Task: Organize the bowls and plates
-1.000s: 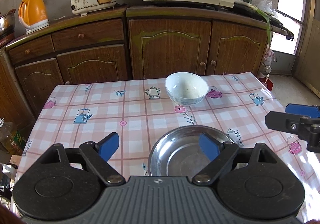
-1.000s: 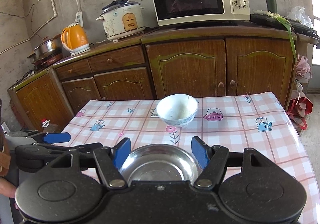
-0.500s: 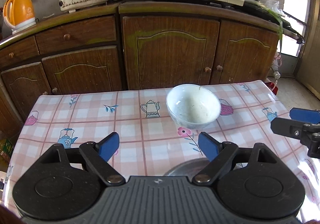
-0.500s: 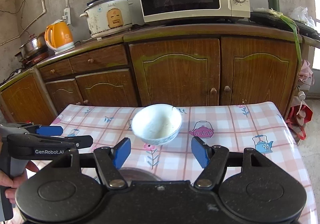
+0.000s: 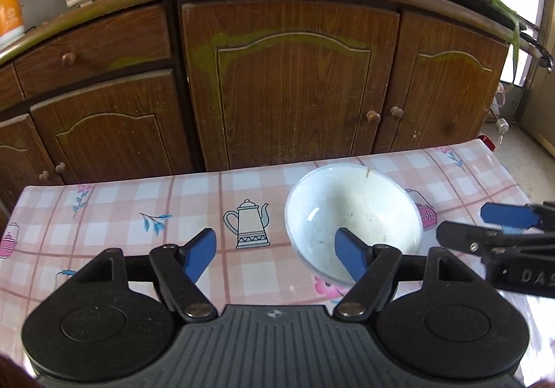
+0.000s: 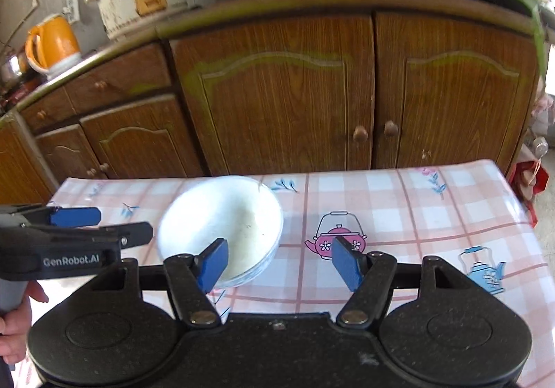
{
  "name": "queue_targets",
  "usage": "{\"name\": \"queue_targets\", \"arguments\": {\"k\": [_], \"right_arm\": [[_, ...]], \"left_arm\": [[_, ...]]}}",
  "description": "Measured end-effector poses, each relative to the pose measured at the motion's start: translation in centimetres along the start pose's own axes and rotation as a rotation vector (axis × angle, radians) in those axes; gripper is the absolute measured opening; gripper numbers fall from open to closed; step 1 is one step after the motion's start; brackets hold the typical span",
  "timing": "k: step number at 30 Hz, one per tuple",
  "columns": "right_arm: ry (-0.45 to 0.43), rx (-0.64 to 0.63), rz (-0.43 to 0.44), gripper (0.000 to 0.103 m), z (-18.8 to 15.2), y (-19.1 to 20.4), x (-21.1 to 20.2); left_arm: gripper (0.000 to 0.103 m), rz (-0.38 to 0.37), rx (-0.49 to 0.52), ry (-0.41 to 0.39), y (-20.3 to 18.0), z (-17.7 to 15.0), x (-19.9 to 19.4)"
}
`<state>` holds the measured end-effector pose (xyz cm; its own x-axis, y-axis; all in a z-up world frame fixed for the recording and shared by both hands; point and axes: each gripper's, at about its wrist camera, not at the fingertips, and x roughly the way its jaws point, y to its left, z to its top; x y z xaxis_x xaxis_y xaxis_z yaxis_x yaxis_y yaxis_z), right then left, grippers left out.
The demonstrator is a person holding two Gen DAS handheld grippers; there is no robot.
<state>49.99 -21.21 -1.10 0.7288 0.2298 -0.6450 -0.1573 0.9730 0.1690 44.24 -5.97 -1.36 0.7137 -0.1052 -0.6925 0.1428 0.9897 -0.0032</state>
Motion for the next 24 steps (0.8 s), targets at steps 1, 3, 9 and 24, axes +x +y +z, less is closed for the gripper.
{"name": "queue_targets", "arguments": {"k": [1, 3, 9, 24], "right_arm": [[0.008, 0.015, 0.000, 0.079, 0.1, -0.2, 0.7], [0.029, 0.048, 0.018, 0.079, 0.5, -0.6, 2.1], [0.085, 0.066, 0.009, 0.077, 1.0, -0.3, 5.8], [0.115, 0.213, 0.084, 0.025, -0.7, -0.8, 9.5]], "left_arm": [[0.076, -0.016, -0.006, 0.009, 0.2, 0.2, 0.6], [0.073, -0.023, -0.012, 0.038, 0.3, 0.5, 1.8], [0.059, -0.055, 0.000, 0.092, 0.0, 0.4, 4.6], [0.025, -0.129, -0.048, 0.092, 0.4, -0.4, 7.3]]}}
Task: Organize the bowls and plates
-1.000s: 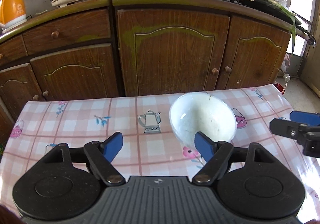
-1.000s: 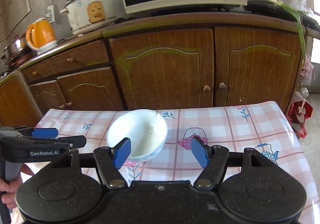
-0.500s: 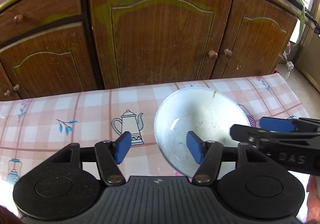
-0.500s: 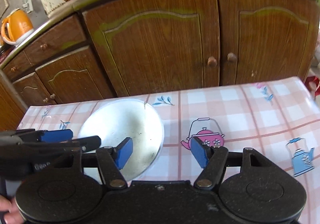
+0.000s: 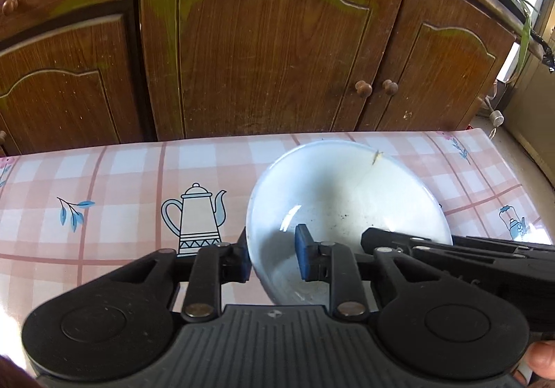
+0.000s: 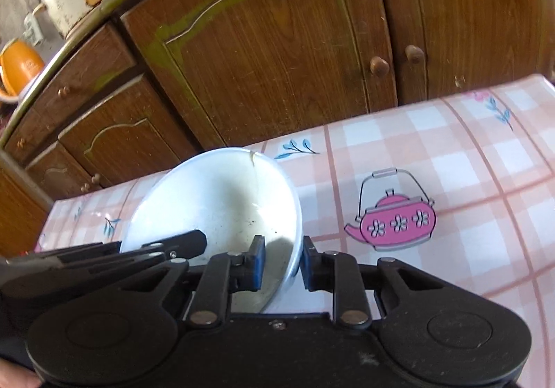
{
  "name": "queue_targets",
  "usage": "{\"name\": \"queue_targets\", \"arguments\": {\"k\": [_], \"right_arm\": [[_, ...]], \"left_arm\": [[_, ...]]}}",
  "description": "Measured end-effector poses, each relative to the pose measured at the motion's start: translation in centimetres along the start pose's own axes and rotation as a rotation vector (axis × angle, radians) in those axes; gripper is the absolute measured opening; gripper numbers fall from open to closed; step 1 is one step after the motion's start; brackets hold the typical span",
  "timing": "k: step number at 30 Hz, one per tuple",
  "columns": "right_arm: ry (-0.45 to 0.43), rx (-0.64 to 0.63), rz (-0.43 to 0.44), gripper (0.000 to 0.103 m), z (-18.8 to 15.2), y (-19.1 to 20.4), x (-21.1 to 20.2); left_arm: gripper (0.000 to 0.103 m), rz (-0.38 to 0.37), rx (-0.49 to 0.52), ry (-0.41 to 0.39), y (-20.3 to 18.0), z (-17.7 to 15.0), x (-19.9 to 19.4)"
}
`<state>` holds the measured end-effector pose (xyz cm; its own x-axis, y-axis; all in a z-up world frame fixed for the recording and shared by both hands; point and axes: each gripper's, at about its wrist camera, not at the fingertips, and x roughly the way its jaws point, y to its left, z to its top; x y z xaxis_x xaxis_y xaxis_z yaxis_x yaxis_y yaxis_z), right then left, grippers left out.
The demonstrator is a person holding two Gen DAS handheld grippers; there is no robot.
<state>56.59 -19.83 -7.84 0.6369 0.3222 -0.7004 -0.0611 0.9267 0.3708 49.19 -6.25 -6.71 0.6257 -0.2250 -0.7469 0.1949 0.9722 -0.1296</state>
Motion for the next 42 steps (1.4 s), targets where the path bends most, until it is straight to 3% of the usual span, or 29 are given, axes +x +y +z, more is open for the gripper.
{"name": "queue_targets", "arguments": {"k": [7, 18, 30, 42], "right_arm": [[-0.036, -0.031, 0.005, 0.025, -0.3, 1.3, -2.0], [-0.135, -0.094, 0.004, 0.025, -1.4, 4.6, -10.3], [-0.195, -0.100, 0.020, 0.025, -5.0, 7.1, -20.0], [-0.241, -0.102, 0.033, 0.025, -8.4, 8.7, -26.6]], "left_arm": [[0.025, -0.009, -0.015, -0.045, -0.3, 0.0, -2.2], [0.025, 0.005, 0.004, -0.125, -2.4, -0.7, -10.2], [0.025, 0.040, 0.037, -0.189, -5.3, -3.8, -18.5], [0.025, 0.068, 0.056, -0.242, -7.0, -6.5, -24.2]]}}
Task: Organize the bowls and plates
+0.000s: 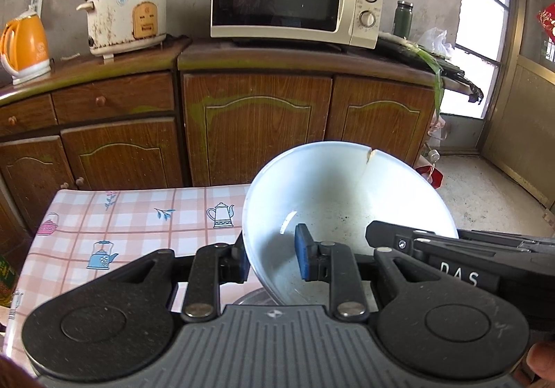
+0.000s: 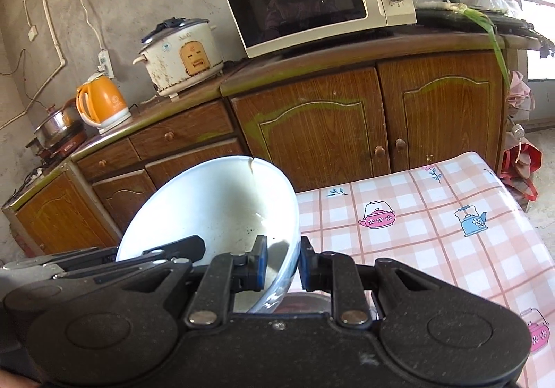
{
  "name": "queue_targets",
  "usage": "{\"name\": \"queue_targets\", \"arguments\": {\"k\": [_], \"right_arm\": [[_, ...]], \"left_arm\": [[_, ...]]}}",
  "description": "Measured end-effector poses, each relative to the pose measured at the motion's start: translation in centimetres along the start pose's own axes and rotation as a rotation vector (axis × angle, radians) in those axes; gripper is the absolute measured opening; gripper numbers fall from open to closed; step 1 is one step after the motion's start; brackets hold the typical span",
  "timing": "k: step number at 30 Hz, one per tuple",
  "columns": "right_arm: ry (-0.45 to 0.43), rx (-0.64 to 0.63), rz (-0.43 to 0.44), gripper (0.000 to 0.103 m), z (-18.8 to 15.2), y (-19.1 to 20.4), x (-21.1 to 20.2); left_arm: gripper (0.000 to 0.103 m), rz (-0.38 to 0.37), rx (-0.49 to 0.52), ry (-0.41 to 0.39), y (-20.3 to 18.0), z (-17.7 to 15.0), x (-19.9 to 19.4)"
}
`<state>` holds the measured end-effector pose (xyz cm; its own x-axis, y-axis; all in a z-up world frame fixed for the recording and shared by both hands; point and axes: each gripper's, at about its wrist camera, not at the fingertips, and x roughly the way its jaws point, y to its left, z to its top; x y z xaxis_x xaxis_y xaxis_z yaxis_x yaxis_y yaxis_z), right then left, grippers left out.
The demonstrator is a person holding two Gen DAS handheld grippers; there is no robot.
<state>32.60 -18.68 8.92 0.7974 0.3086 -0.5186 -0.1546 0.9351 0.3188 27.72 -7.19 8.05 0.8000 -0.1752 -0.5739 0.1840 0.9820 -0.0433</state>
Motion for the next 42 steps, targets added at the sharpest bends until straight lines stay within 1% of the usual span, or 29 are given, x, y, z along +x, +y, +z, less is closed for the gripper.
{"name": "queue_targets", "arguments": {"k": [6, 20, 30, 42], "right_arm": [[-0.014, -0.010, 0.002, 0.025, -1.2, 1.2, -2.7], [-0.040, -0.020, 0.013, 0.025, -2.9, 3.6, -7.1], [-0.062, -0.030, 0.023, 0.025, -3.9, 4.6, -9.6], [-0.079, -0.047, 0.025, 0.025, -5.5, 5.1, -11.9]], "left_arm": [[0.026, 0.012, 0.003, -0.019, -0.3, -0.9, -2.4], [0.026, 0.036, 0.007, -0.059, -0.2, -2.9, -7.0], [0.026, 0.047, 0.011, -0.085, -0.5, -3.8, -9.5], [0.026, 0.054, 0.013, -0.099, -0.9, -5.4, -11.3]]}}
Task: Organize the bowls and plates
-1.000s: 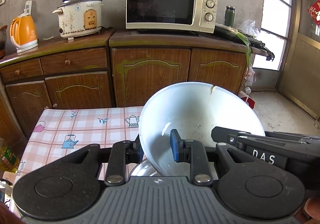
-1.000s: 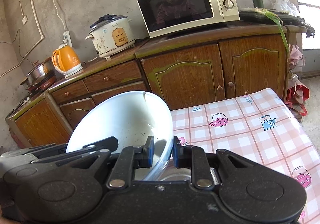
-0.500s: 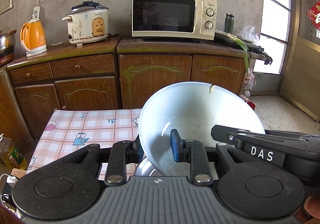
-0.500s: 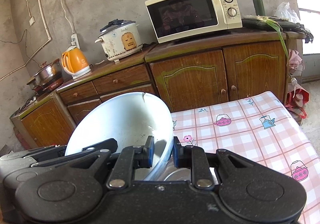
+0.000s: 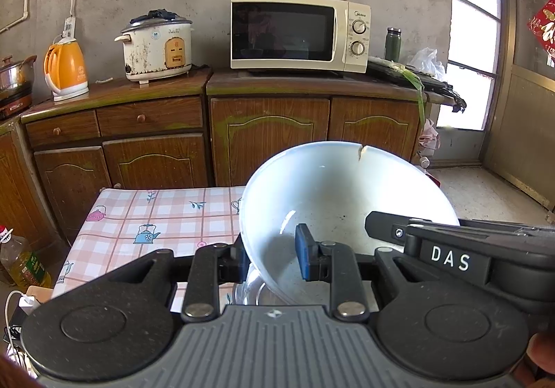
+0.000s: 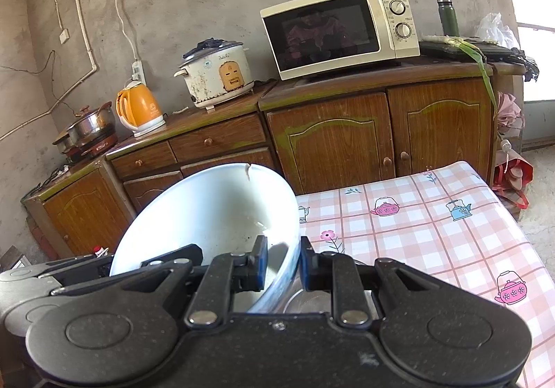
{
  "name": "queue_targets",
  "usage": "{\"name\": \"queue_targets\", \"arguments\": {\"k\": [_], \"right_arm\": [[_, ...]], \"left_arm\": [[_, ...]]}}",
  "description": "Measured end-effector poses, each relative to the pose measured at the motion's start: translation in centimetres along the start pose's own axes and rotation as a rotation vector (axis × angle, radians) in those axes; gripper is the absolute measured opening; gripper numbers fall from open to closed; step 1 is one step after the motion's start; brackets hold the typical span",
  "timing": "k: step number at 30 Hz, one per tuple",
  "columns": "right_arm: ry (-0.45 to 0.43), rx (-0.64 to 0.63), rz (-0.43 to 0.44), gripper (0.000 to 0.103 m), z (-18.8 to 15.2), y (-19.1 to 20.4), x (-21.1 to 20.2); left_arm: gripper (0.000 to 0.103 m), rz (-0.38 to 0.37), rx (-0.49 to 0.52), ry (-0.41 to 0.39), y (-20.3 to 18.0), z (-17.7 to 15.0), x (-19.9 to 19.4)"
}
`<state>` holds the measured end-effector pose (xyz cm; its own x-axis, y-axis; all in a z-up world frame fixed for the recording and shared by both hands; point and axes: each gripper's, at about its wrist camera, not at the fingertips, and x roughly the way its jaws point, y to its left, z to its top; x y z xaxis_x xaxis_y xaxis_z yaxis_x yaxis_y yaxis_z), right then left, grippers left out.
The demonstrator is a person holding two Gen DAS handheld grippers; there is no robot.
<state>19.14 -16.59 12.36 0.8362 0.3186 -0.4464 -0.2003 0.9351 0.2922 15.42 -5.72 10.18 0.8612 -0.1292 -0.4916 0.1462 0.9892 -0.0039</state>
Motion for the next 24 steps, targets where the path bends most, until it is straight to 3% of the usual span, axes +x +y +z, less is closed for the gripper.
{"name": "queue_targets", "arguments": {"k": [24], "right_arm": [[0.001, -0.025, -0.004, 0.025, -2.6, 0.7, -2.1]], "left_arm": [[0.026, 0.005, -0.011, -0.011, 0.1, -2.3, -1.8]]}}
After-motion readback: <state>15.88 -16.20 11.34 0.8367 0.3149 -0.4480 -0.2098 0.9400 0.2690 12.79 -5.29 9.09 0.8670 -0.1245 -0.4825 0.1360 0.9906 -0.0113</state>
